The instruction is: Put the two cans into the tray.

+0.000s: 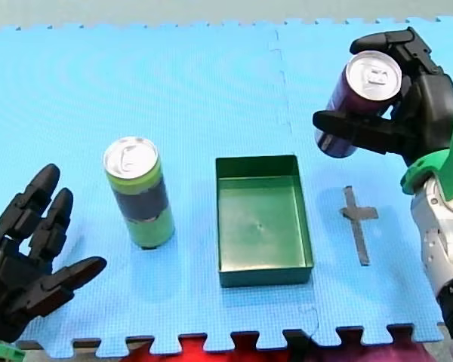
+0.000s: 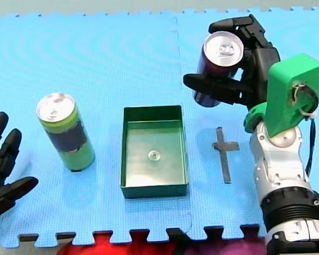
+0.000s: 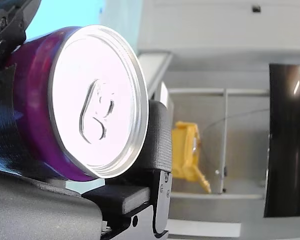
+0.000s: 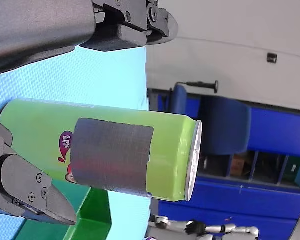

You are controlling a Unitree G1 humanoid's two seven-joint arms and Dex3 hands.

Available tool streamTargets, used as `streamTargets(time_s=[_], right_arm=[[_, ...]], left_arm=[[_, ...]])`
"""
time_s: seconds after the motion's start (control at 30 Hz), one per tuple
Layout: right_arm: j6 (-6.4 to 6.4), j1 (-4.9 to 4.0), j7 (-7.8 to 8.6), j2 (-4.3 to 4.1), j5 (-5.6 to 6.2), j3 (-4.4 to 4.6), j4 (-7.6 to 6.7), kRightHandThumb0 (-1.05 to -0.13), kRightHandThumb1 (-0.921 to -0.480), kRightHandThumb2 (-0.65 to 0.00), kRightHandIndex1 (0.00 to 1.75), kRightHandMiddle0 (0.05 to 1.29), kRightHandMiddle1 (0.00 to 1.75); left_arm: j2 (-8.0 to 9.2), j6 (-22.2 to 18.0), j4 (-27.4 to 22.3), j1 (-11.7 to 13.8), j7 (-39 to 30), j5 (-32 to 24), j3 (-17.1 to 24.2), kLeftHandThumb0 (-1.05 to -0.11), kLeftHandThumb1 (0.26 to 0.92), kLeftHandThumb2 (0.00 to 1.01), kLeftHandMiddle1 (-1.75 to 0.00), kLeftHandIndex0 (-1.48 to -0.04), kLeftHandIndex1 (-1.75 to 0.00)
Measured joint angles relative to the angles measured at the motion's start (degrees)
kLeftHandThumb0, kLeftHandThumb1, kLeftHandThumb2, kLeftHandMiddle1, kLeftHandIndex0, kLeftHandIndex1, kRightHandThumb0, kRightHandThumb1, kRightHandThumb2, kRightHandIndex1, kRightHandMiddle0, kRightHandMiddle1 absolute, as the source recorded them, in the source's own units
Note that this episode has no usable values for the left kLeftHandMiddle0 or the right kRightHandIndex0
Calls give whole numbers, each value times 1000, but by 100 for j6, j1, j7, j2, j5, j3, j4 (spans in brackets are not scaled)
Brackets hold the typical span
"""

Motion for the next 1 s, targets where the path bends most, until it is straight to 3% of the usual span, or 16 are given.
streamTargets(time_s=[0.2,0.37,0.47,0.63,0.77,1.0], right_arm=[[127,2,14,60,4,58,-18,-408,-816,-2,1746,564,1746],[127,-31,-35,196,-13,107,182,-404,-816,-2,1746,559,1746],[90,-75,-27,261,-10,123,281,-402,-816,-1,1746,557,1746],[-7,-129,121,363,54,121,420,-393,-815,-1,1746,556,1746],[-61,-158,226,444,124,110,456,-385,-815,0,1746,556,1746],[-88,-198,157,554,78,146,505,-366,-812,-5,1746,554,1746]], left_arm=[[1,-2,5,-14,2,0,7,-1048,633,2,-2,-226,0],[4,-2,13,-26,3,1,10,-1048,631,0,-2,-224,0],[9,-1,32,-42,-6,-6,21,-1047,630,0,-2,-225,-1],[13,-1,47,-53,-22,-17,37,-1048,632,1,-2,-226,0],[15,-1,46,-54,-22,-16,39,-1048,634,1,-2,-226,0],[17,-13,34,-53,14,9,35,-1048,640,3,0,-228,-1]])
